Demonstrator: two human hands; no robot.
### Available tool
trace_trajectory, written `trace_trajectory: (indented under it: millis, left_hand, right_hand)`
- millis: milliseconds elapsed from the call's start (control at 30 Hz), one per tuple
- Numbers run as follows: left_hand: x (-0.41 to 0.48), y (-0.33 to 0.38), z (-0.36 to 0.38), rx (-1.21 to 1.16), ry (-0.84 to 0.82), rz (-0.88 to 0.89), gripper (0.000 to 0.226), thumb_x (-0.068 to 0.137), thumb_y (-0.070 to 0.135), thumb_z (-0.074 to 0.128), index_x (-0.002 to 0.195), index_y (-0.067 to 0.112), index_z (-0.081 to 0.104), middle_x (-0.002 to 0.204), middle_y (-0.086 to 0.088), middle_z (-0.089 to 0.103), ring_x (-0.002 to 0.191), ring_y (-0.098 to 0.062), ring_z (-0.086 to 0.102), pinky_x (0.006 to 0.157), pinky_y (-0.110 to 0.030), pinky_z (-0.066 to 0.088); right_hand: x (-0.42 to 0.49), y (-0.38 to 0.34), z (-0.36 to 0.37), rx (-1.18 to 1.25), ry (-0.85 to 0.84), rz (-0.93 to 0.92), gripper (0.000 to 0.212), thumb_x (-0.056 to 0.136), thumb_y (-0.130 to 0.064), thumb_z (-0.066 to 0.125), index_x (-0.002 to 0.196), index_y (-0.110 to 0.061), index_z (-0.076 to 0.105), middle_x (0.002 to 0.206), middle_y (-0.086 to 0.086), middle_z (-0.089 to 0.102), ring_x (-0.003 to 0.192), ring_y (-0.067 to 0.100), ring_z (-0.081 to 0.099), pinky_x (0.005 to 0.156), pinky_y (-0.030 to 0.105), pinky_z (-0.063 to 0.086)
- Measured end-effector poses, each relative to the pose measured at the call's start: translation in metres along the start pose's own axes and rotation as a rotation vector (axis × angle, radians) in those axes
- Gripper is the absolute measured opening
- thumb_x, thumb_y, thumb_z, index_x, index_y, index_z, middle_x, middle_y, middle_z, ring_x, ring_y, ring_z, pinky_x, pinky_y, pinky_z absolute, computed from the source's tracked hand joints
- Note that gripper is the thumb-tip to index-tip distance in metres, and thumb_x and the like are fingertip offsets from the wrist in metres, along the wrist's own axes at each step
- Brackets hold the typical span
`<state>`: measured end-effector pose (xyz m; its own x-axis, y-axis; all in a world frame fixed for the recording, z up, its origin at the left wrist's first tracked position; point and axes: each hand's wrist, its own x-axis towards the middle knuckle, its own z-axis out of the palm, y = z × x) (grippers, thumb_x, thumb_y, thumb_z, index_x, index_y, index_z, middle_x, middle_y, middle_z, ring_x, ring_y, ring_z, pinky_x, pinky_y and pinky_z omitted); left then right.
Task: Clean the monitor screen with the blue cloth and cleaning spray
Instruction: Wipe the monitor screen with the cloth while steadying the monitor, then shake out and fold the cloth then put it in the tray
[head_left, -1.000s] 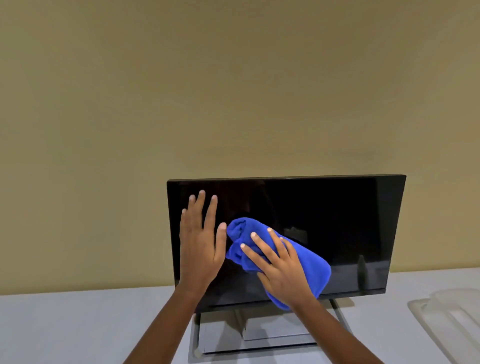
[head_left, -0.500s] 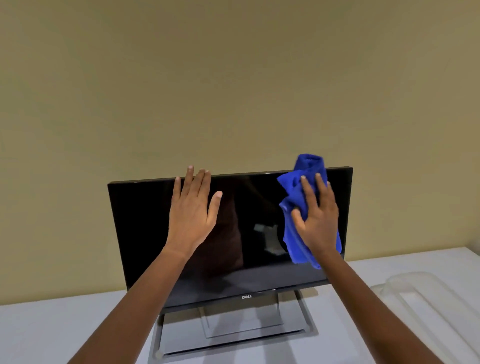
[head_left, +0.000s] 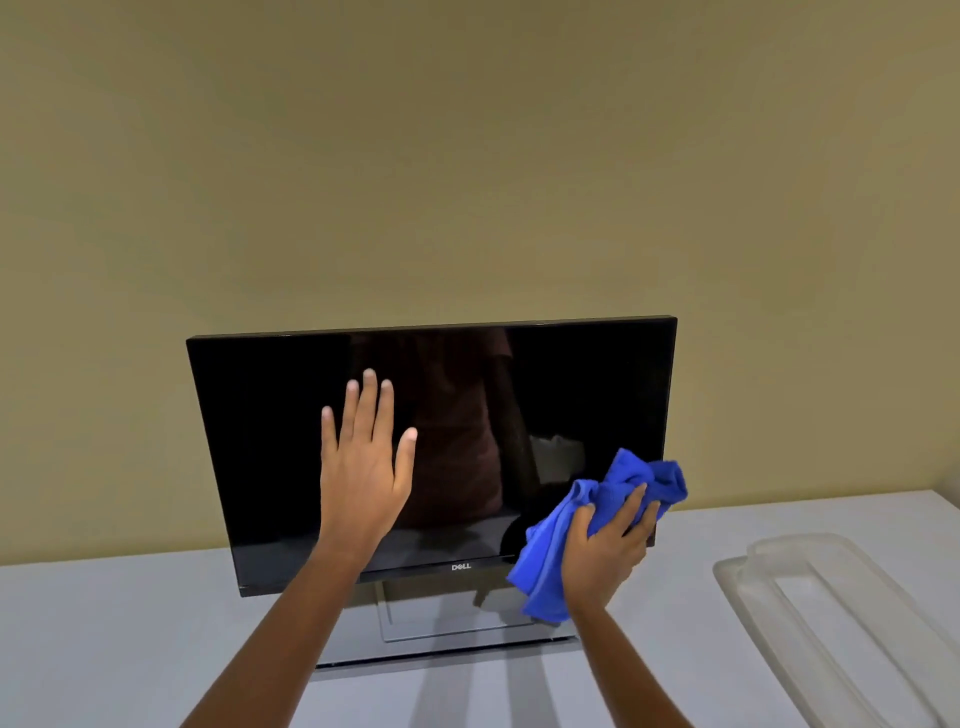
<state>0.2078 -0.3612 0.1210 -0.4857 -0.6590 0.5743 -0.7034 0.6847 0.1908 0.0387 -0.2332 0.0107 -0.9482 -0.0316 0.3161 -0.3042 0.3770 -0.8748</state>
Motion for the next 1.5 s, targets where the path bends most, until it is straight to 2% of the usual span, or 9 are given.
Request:
trace_trajectory:
  millis: [200,267,533,700,833,1033,1200,1400,1500]
  left_hand:
    - [-0.055,0.015,0.025,-0.098,-0.068,-0.028,0.062,0.097,0.039,0.007,0.127,0.005,0.049,0.134,-0.014,0.054,0.132,-0.027,0.04,0.114,-0.033,0.019]
    - [-0.073,0.025,0.032,-0.229,-0.066,-0.052,0.052,0.094,0.035,0.021,0.117,0.008,0.059,0.121,-0.009,0.064,0.126,-0.025,0.049,0.106,-0.032,0.037]
    - [-0.083,0.05,0.024,-0.843,-0.53,-0.408,0.034,0.088,0.041,0.052,0.119,0.032,0.044,0.1,0.012,0.061,0.096,-0.008,0.061,0.081,-0.019,0.048]
    - [-0.077,0.039,0.01,-0.848,-0.467,-0.404,0.004,0.086,0.025,0.06,0.086,0.027,0.056,0.083,0.009,0.062,0.074,-0.007,0.06,0.061,-0.013,0.048]
    - [-0.073,0.034,-0.003,-0.888,-0.45,-0.494,0.017,0.091,0.016,0.051,0.074,0.02,0.054,0.07,0.002,0.06,0.057,-0.009,0.059,0.045,-0.013,0.048]
    - [-0.077,0.025,-0.02,-0.942,-0.428,-0.461,0.019,0.091,0.011,0.051,0.074,0.019,0.054,0.072,-0.002,0.062,0.065,-0.013,0.062,0.051,-0.017,0.052]
    - [-0.082,0.014,-0.038,-0.933,-0.399,-0.433,0.022,0.09,0.008,0.051,0.071,0.019,0.052,0.069,0.001,0.061,0.067,-0.009,0.063,0.047,-0.012,0.049]
    - [-0.095,0.002,-0.05,-0.872,-0.344,-0.485,0.022,0.089,0.009,0.053,0.069,0.019,0.05,0.071,0.0,0.059,0.069,-0.013,0.062,0.056,-0.02,0.054]
    - [-0.103,-0.006,-0.052,-0.746,-0.331,-0.462,0.026,0.088,0.012,0.056,0.065,0.022,0.048,0.069,0.002,0.056,0.067,-0.016,0.057,0.062,-0.026,0.051]
  right_hand:
    - [-0.052,0.014,0.005,0.031,-0.186,0.088,0.064,0.084,-0.008,0.063,0.14,-0.002,0.032,0.144,0.027,0.03,0.124,0.047,0.04,0.096,0.055,0.039]
    - [-0.067,0.017,-0.001,0.103,-0.265,0.052,0.064,0.085,-0.012,0.06,0.141,-0.009,0.03,0.147,0.022,0.026,0.134,0.04,0.03,0.102,0.051,0.036]
    - [-0.097,-0.005,-0.041,0.419,-0.789,-0.146,0.079,0.075,-0.015,0.05,0.118,-0.073,0.018,0.136,-0.032,0.028,0.122,-0.018,0.033,0.094,-0.002,0.032]
    - [-0.091,-0.025,-0.049,0.443,-0.975,-0.199,0.075,0.072,-0.017,0.051,0.115,-0.074,0.025,0.134,-0.039,0.033,0.124,-0.016,0.034,0.096,0.003,0.035]
    - [-0.09,-0.036,-0.055,0.383,-1.053,-0.215,0.071,0.073,-0.018,0.05,0.122,-0.063,0.027,0.14,-0.027,0.03,0.125,-0.011,0.036,0.1,0.01,0.037]
    - [-0.094,-0.067,-0.062,0.376,-1.018,-0.124,0.035,0.089,-0.029,0.053,0.114,-0.052,0.044,0.13,-0.014,0.047,0.113,0.005,0.052,0.095,0.02,0.045]
    - [-0.104,-0.076,-0.071,0.202,-1.02,-0.185,0.065,0.077,-0.009,0.062,0.118,-0.047,0.03,0.115,-0.008,0.042,0.102,0.011,0.055,0.084,0.024,0.053]
    - [-0.106,-0.085,-0.087,0.123,-0.991,-0.049,0.037,0.082,0.004,0.051,0.108,-0.023,0.049,0.074,-0.002,0.056,0.062,0.009,0.052,0.053,0.013,0.046]
    - [-0.1,-0.088,-0.092,0.102,-0.925,0.077,0.028,0.085,-0.002,0.051,0.109,-0.018,0.049,0.064,-0.001,0.049,0.057,0.011,0.046,0.055,0.018,0.042]
